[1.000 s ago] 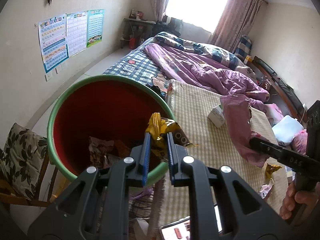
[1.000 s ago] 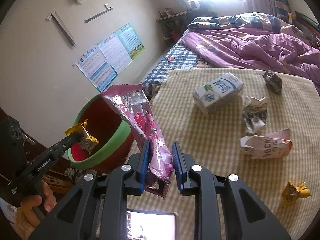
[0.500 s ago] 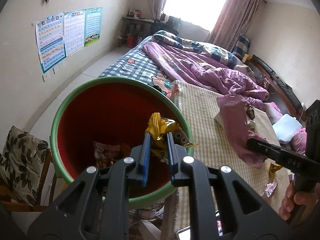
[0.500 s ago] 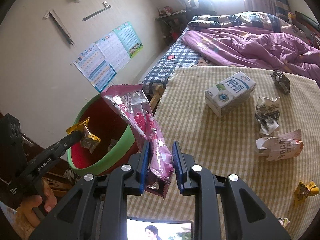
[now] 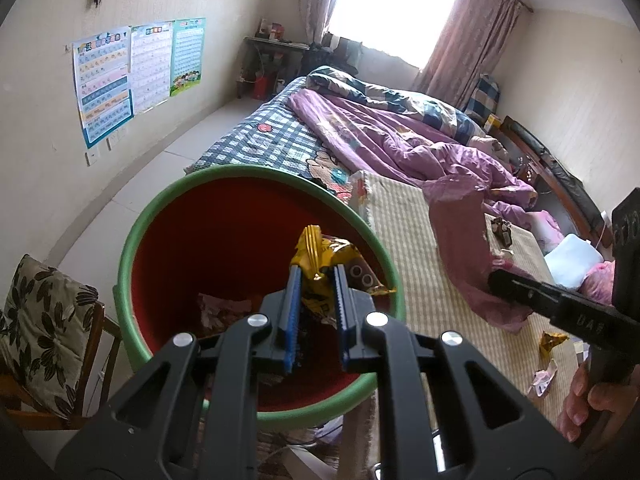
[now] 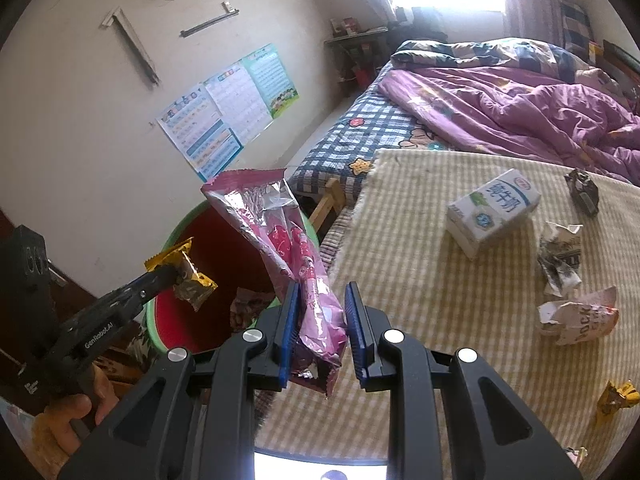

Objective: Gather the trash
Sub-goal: 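Open the left gripper over the bin releasing the yellow wrapper while the right releases the pink bag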

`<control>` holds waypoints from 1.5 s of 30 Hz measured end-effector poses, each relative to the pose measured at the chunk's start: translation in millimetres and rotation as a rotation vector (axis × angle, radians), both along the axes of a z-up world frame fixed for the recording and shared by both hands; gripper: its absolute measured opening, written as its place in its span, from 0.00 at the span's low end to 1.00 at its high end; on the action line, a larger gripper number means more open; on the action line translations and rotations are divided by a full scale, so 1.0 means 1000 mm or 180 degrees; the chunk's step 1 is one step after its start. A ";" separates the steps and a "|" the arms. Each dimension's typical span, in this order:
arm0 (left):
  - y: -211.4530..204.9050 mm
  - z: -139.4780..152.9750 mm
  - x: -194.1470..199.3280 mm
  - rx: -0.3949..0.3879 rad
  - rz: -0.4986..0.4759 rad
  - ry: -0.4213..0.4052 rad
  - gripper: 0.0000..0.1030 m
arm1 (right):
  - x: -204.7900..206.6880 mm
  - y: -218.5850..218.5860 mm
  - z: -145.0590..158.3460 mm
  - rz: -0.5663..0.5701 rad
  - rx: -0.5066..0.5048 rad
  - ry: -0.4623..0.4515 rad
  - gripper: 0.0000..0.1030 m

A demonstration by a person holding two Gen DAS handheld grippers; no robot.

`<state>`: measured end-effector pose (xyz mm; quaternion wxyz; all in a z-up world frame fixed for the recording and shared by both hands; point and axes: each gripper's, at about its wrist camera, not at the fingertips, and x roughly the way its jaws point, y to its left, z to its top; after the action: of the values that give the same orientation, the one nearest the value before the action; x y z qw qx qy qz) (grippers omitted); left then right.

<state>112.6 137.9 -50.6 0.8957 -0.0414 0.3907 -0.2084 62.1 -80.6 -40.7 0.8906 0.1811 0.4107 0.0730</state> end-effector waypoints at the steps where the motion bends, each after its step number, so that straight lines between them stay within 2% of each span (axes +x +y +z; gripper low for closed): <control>1: 0.002 0.000 0.001 -0.0009 0.0011 0.0001 0.15 | 0.001 0.002 0.000 0.0012 -0.0003 0.0004 0.23; 15: 0.017 -0.006 0.010 0.0016 0.0132 0.0061 0.15 | 0.019 0.022 -0.003 0.0186 -0.0043 0.0018 0.23; 45: 0.020 -0.019 0.024 0.0107 0.0210 0.0167 0.15 | 0.052 0.055 -0.005 0.0481 -0.0095 0.0038 0.24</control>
<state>137.0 157.7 -70.0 0.8921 -0.0446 0.4159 -0.1710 114.1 -25.4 -46.1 0.8827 0.1367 0.4296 0.1328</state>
